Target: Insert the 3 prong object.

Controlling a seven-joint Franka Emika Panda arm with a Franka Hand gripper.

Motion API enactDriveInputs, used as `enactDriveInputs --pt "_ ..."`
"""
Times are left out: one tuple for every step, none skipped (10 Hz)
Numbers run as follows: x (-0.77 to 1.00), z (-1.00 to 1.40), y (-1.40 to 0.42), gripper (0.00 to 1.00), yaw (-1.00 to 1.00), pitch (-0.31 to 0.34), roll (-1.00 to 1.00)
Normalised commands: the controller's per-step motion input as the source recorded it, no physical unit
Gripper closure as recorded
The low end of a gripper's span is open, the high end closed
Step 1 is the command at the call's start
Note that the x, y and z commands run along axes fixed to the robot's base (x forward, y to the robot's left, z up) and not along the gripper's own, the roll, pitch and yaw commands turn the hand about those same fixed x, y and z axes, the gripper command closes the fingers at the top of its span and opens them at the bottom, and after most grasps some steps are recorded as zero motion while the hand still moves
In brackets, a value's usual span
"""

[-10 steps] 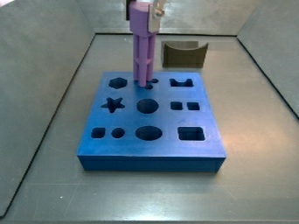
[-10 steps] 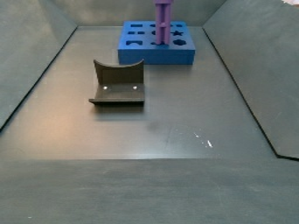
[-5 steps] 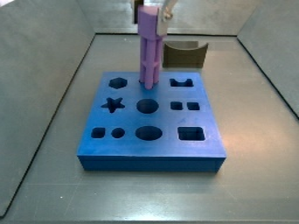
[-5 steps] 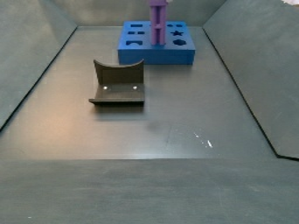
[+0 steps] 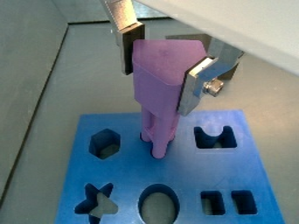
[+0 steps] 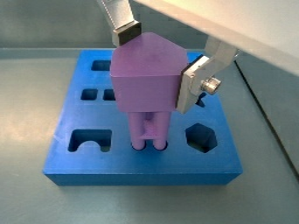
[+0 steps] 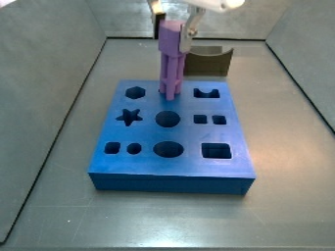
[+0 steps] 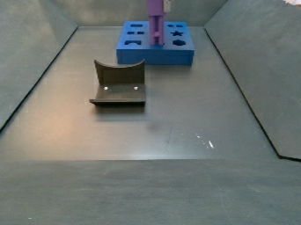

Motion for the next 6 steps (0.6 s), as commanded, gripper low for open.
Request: enactDriveInputs --pt "0.07 -0.35 -0.17 1.0 0.0 0.0 0.25" --pt "0.07 -0.38 -0.15 1.0 0.0 0.0 0.25" --pt "0.06 -0.39 -0.13 1.0 0.0 -0.011 0.24" --pt "0.04 -0.34 -0.06 1.0 0.0 -0.017 0.17" --pt "0.0 -0.09 0.0 1.0 0.0 -0.064 0.0" --pt "0.0 0.0 0.0 1.0 0.0 0.0 0.0"
